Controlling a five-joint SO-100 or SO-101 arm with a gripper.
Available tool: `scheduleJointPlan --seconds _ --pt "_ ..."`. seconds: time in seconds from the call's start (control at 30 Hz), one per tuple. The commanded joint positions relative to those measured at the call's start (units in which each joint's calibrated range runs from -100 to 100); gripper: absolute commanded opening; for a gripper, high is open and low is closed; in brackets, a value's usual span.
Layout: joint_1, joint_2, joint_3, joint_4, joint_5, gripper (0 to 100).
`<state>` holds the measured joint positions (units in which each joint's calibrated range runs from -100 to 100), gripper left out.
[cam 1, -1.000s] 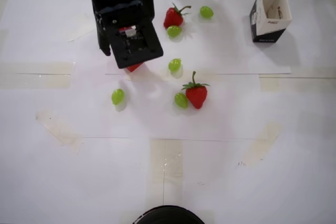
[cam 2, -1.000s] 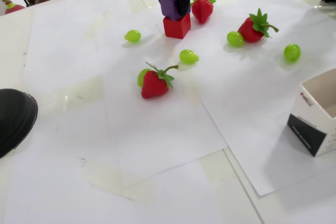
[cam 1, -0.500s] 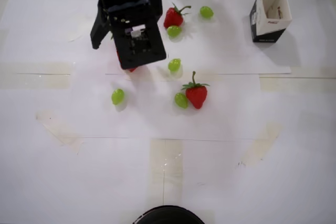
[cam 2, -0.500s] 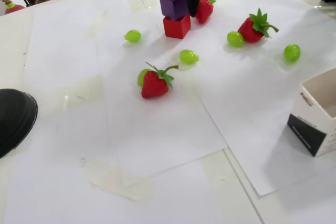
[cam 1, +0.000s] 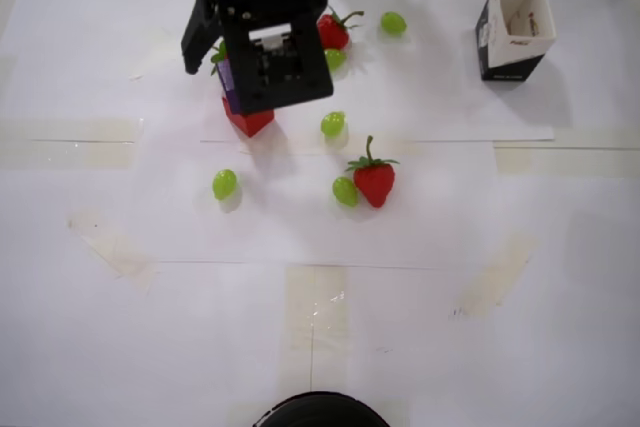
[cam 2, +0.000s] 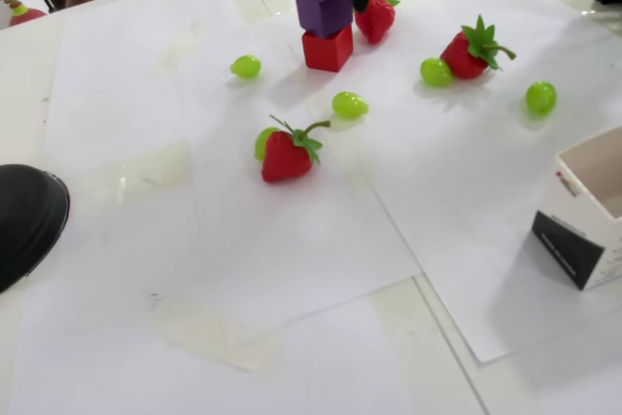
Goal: Put the purple cube on top of the red cube
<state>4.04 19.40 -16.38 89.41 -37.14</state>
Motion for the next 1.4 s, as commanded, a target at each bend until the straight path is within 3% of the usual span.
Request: scheduleJointPlan --seconds 0.0,0.23,0.33,0.53,0.63,1.03,1.37 --pt "-2.06 -19.14 0.74 2.99 -3.42 38" --pt "-7.94 -58.52 32.38 -6.56 -10.7 34" --pt "-8.24 -66.0 38.29 -6.4 -10.89 31" --pt "-6.62 -78.56 52.2 -9.67 -9.04 16" --pt "-5.37 -87.76 62.93 -13.84 -8.45 1" --pt "-3.82 -116.56 97.02 -21.92 -6.84 0" --pt "-5.07 -116.91 111.65 -30.09 -5.27 0"
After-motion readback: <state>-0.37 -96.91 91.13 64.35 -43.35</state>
